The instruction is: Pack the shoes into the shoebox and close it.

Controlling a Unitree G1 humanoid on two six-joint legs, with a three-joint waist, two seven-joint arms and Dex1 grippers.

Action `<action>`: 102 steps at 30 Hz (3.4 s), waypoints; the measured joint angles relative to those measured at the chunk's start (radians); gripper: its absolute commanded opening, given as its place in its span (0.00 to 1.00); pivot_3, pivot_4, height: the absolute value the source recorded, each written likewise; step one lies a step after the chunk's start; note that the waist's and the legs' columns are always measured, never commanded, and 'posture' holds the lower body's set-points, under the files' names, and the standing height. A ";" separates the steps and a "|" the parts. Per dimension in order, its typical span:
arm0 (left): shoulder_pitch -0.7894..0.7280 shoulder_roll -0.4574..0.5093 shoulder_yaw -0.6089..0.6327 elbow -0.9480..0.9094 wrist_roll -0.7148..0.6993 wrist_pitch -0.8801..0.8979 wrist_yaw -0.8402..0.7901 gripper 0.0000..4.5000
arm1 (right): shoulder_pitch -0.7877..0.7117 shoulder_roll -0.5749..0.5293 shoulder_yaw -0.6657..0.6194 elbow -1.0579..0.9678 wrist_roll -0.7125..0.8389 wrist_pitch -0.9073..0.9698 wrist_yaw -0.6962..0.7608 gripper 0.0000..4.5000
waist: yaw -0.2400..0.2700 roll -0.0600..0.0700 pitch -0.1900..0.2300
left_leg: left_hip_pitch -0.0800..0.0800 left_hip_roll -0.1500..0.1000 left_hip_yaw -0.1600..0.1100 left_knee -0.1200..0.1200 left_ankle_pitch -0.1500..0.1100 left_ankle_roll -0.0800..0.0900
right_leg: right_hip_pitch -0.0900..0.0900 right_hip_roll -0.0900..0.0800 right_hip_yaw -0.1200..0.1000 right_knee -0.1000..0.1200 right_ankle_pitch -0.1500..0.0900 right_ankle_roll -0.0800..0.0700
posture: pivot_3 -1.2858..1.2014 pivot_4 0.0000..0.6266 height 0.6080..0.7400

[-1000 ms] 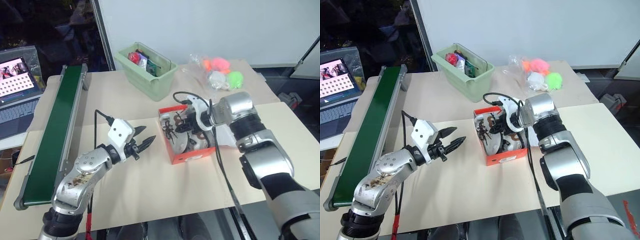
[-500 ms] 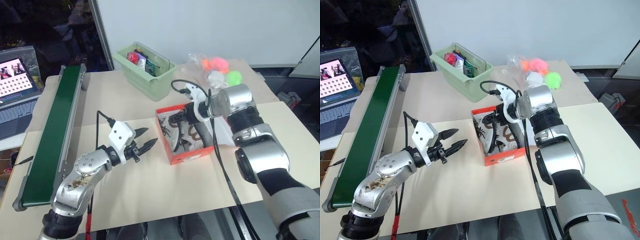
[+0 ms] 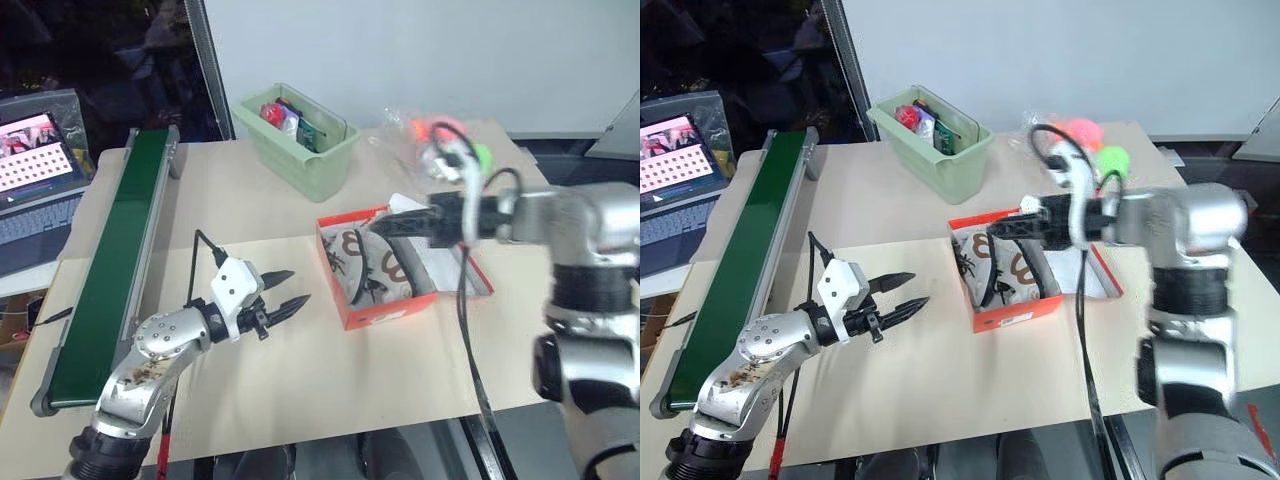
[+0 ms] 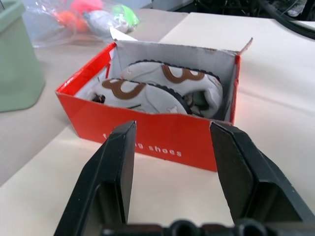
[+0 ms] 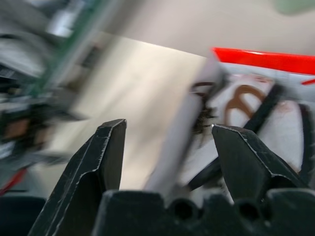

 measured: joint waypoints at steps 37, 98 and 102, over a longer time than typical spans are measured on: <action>-0.084 0.006 -0.007 0.043 -0.009 -0.002 -0.061 0.56 | 0.630 0.542 -0.274 0.187 -0.192 -0.770 -0.704 0.01 | -0.007 0.000 -0.002 | 0.020 0.003 0.005 0.006 -0.004 0.002 | 0.020 0.004 0.005 -0.001 -0.001 0.002 | 0.52 0.24 1.00; -0.002 0.050 0.104 -0.093 -0.063 0.100 0.056 0.56 | 0.190 0.536 0.383 0.262 -0.285 -0.780 -0.467 0.01 | -0.029 0.002 0.000 | 0.026 0.008 0.006 0.002 -0.007 0.001 | 0.020 0.008 0.005 -0.001 -0.001 -0.001 | 0.52 0.24 1.00; -0.001 0.042 0.104 -0.093 -0.064 0.101 0.071 0.56 | 0.202 0.540 0.379 0.239 -0.299 -0.776 -0.463 0.01 | -0.029 0.002 0.000 | 0.025 0.008 0.005 0.002 -0.007 0.001 | 0.020 0.008 0.005 -0.001 -0.001 -0.001 | 0.52 0.24 1.00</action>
